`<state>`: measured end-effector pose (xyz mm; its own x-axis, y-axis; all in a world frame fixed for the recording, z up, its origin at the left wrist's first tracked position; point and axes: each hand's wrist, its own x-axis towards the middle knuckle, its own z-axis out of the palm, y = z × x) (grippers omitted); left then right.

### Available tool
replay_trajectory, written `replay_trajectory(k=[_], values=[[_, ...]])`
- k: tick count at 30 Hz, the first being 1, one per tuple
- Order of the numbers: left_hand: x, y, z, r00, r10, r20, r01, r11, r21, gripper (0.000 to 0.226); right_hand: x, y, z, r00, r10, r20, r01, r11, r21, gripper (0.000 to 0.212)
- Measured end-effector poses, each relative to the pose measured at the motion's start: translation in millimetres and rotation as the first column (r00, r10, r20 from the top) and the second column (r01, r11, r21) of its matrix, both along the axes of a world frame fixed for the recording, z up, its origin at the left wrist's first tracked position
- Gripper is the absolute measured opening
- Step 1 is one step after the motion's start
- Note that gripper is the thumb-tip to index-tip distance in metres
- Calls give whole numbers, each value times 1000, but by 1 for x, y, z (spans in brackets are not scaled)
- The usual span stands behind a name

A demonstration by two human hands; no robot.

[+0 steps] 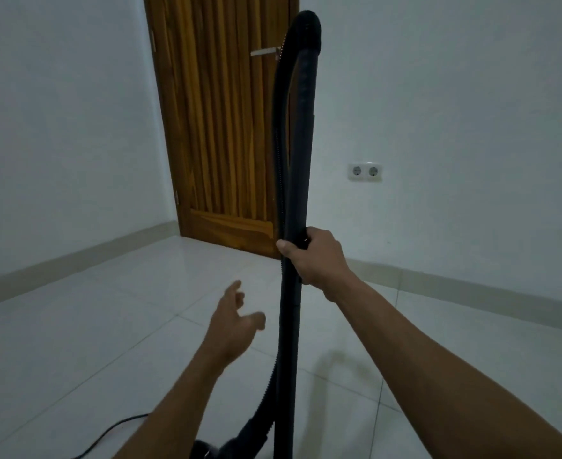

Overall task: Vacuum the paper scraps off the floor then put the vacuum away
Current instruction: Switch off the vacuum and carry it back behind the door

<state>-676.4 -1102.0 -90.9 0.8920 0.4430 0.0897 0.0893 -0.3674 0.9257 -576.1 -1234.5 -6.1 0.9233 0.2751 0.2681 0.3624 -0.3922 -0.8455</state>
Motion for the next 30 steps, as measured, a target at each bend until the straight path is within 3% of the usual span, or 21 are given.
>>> replay_trajectory(k=[2,5,8,13,17,19,24,30], values=[[-2,-4,-46,979,-155,-133,137,981,-136,110,3,1,-4,1000,7,3,-7,1000,-1,70],[-1,-16,-86,941,-259,-217,203,947,-250,148,6,3,-7,1000,29,6,-29,999,24,66],[5,-23,-108,919,-312,-241,239,927,-289,154,9,3,-8,999,40,-13,-39,998,47,63],[12,-25,-128,921,-323,-220,246,916,-316,136,11,2,-10,999,43,-26,-41,997,69,63],[15,-29,-131,950,-243,-197,184,943,-277,85,11,1,-12,999,37,-30,-35,996,86,59],[16,-32,-133,969,-170,-178,122,960,-254,70,11,1,-14,999,30,-25,-28,995,93,59],[13,-39,-139,993,-32,-109,19,992,-123,57,7,6,-21,1000,0,18,-1,996,93,52],[10,-41,-142,997,59,-45,-63,995,-84,52,-18,-3,-68,994,-37,100,20,986,166,65]])
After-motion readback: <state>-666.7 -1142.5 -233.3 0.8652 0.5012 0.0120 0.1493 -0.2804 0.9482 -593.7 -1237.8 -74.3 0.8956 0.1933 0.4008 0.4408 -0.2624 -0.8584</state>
